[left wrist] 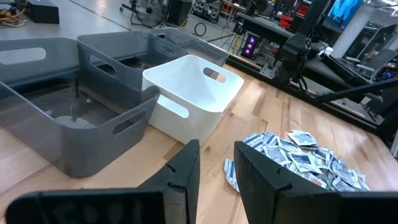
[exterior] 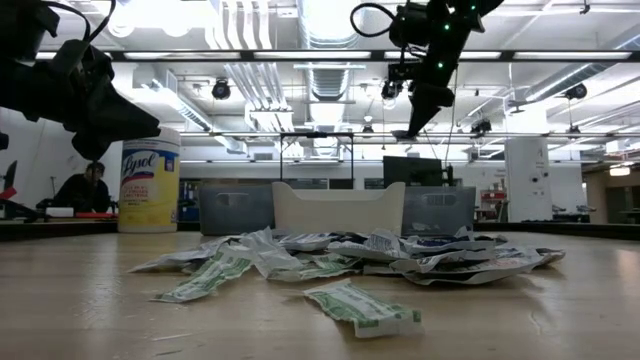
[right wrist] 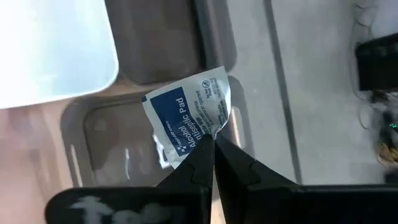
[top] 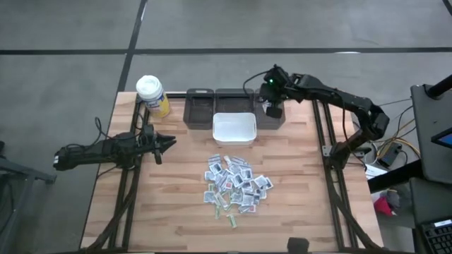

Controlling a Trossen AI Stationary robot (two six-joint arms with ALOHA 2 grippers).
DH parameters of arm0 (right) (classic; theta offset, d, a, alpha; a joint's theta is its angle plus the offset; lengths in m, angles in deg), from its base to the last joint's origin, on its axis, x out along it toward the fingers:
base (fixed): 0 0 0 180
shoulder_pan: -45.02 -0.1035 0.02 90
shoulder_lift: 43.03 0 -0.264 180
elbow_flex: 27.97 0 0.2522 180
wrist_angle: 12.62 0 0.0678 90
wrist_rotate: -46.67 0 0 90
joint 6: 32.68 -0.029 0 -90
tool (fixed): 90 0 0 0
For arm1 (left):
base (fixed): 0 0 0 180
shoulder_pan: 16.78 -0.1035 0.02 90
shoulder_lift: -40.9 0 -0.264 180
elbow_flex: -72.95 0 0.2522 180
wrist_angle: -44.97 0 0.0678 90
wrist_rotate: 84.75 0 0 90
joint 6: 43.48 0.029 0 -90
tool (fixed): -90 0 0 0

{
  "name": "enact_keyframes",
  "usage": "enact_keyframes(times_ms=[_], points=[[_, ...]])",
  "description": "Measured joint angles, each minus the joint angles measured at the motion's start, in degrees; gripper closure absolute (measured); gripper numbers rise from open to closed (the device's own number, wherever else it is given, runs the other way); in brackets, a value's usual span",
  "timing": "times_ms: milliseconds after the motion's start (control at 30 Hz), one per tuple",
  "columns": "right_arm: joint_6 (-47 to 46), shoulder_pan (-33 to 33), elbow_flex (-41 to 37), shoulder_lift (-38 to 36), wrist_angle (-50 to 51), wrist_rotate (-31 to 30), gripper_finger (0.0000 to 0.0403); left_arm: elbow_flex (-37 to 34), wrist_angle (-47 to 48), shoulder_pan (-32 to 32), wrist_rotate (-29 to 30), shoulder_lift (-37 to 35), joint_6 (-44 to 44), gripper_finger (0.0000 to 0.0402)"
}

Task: Pick & Place First Aid Supplies
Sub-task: Put the blue alcohol pad into the right black bin

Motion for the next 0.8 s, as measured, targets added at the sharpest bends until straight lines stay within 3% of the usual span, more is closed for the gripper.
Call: enact_keyframes(times_ms=[633, 800], points=[[0.15, 6.85, -0.11, 9.99, 0.21, 5.86, 0.0394, -0.02, -0.02, 0.00, 0.00, 0.02, 0.00, 0.0307], [-0.83, 8.69, -0.20, 10.59, 1.66, 11.42, 0.0394, -0.02, -0.02, 0.00, 0.00, 0.02, 0.00, 0.0307]])
